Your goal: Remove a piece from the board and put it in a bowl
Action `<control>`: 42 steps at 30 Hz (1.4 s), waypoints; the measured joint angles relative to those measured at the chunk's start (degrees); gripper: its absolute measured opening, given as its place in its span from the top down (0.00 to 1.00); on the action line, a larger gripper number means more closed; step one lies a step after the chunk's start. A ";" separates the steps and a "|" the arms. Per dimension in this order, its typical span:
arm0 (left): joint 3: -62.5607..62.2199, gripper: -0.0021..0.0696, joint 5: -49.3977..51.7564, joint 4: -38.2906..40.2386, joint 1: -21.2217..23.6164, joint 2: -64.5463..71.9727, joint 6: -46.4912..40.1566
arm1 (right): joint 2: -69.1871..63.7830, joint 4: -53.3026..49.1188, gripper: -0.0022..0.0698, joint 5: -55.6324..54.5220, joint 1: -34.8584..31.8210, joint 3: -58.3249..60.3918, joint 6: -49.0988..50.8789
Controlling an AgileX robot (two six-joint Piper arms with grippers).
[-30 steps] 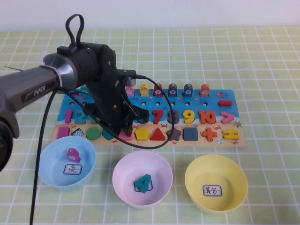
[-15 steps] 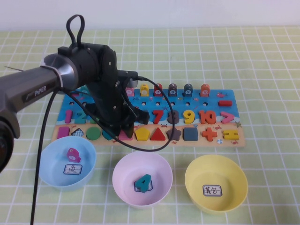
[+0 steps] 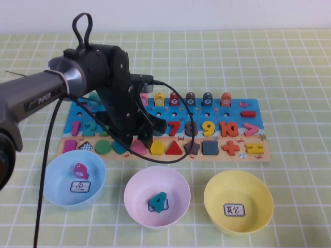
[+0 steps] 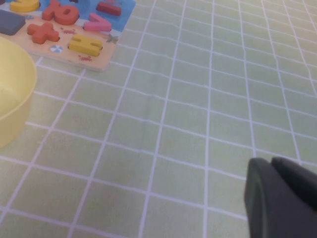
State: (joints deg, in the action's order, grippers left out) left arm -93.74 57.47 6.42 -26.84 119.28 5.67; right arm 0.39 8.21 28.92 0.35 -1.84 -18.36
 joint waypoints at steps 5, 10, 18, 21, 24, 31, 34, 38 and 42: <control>-1.58 0.47 0.72 -0.98 -0.28 0.00 -0.15 | 0.00 0.00 0.99 0.00 0.00 0.00 0.00; -1.70 0.47 2.39 -3.61 -1.93 0.00 -3.23 | 0.00 0.00 0.99 0.00 0.00 0.00 0.00; -1.70 0.47 6.08 -8.97 -3.19 0.00 -11.90 | 0.00 0.00 0.99 0.00 0.00 0.00 0.00; -1.70 0.47 6.60 -9.53 -3.19 -0.22 -18.11 | 0.00 0.00 0.99 0.00 0.00 0.00 0.00; -1.70 0.47 6.74 -9.62 -3.27 -0.86 -25.28 | 0.00 0.00 0.99 0.00 0.00 0.00 0.00; -1.78 0.47 7.22 -9.91 -3.27 -3.85 -46.91 | 0.00 0.00 0.99 0.00 0.00 0.00 0.00; -1.78 0.47 8.66 -11.33 -3.27 -4.59 -55.02 | 0.00 0.00 0.99 0.00 0.00 0.00 0.00; -1.82 0.47 8.98 -11.54 -2.91 -4.59 -65.93 | 0.00 0.00 0.99 0.00 0.00 0.00 0.00; -1.82 0.47 8.77 -7.06 -1.70 -4.59 -75.18 | 0.00 0.00 0.99 0.00 0.00 0.00 0.00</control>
State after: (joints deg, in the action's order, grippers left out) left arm -95.56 66.24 -0.63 -28.54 114.69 -69.51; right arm 0.39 8.21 28.92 0.35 -1.84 -18.36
